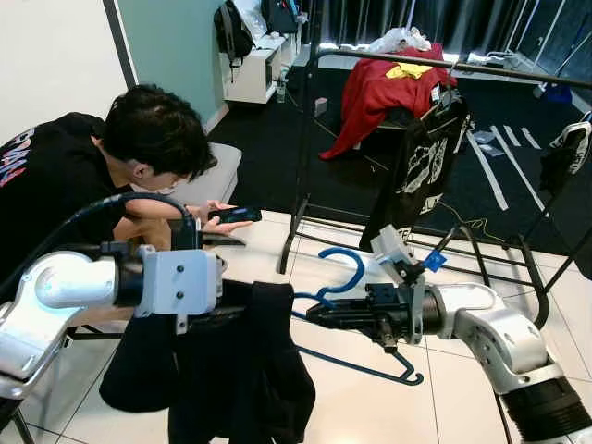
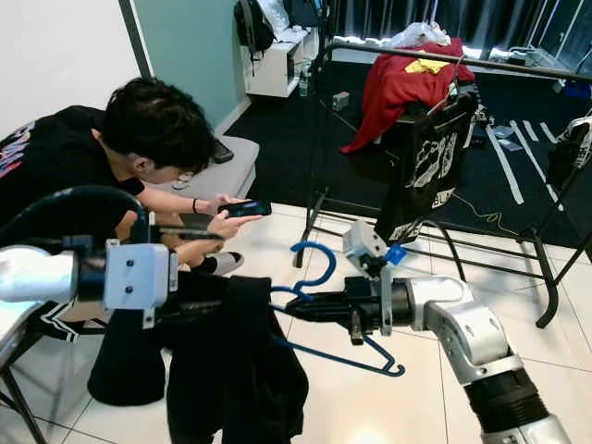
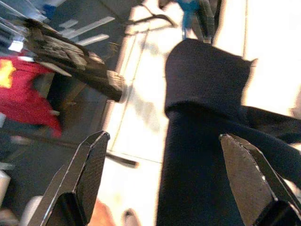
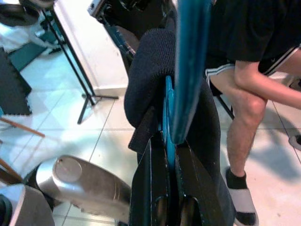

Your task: Hang hanger

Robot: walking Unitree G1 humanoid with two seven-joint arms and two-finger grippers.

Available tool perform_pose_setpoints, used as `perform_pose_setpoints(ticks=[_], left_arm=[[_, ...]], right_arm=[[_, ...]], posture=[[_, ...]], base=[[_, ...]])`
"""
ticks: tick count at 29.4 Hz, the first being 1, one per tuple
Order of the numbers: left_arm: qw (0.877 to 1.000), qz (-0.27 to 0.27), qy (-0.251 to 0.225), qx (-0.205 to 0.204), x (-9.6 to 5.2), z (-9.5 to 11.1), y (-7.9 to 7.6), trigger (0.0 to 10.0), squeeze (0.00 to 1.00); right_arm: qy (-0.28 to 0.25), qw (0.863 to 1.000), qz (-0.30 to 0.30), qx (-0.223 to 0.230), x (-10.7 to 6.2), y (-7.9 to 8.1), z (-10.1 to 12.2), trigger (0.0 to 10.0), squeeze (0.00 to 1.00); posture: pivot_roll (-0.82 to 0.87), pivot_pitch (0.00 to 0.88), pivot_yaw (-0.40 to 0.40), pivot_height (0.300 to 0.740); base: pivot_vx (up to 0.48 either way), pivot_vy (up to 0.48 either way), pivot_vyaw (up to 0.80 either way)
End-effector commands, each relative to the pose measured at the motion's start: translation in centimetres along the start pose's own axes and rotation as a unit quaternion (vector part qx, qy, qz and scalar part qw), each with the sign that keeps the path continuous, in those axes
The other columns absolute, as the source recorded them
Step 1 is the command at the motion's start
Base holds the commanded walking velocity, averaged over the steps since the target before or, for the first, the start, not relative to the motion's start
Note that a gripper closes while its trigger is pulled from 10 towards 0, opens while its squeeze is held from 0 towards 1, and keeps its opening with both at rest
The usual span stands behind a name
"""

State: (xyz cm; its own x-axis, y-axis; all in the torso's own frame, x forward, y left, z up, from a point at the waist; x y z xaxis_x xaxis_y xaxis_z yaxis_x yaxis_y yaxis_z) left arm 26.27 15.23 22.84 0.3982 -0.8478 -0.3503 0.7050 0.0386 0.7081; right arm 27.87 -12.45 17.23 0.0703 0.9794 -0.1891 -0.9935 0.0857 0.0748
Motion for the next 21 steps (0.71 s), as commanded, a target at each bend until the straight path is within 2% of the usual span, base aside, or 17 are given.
perform_pose_setpoints(ticks=[1,6,12,13,21], left_arm=[[0.999,-0.042,0.014,-0.018,0.0,-0.4,-1.0,10.0,0.00],[0.996,-0.076,0.035,-0.025,0.7,-1.0,-2.1,10.0,0.00],[0.991,-0.109,0.059,-0.055,1.2,-1.6,-3.5,10.0,0.00],[0.989,-0.120,0.061,-0.065,1.2,-1.7,-3.8,0.0,0.00],[0.987,-0.121,0.065,-0.079,0.9,-1.6,-3.7,0.0,0.00]], right_arm=[[0.002,1.000,0.015,-0.021,0.3,0.5,0.5,10.0,0.00],[0.004,0.999,0.017,-0.027,0.6,0.6,0.7,10.0,0.00],[0.005,0.999,0.025,-0.033,0.9,0.9,1.0,10.0,0.00],[0.005,0.999,0.026,-0.033,0.9,0.9,1.0,10.0,0.00],[0.009,0.999,0.029,-0.033,1.0,1.0,0.8,10.0,0.00]], posture=[[-0.04,0.030,0.009,0.740],[-0.05,0.030,0.011,0.740],[-0.05,0.032,0.010,0.740],[-0.05,0.033,0.010,0.740],[-0.04,0.036,0.010,0.740]], base=[[0.000,0.000,0.00],[0.000,0.000,0.00],[0.000,0.000,0.00],[0.000,0.000,0.00],[0.000,0.000,0.00]])
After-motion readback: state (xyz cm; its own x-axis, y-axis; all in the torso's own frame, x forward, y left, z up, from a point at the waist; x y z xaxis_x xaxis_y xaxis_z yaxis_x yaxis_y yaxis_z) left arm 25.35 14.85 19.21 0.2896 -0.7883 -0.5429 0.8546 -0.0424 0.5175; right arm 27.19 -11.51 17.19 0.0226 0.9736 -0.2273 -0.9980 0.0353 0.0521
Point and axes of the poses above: a point about 5 cm out from each wrist's last joint towards the gripper, its own x axis pointing out of the wrist towards the gripper, its own z axis along the axis of the wrist's last joint, y = z × x, the point moved 2 cm from there along x, pointing out of the wrist towards the gripper, and after that the axes turned 1 degree about -x, right-handed, at the moved point
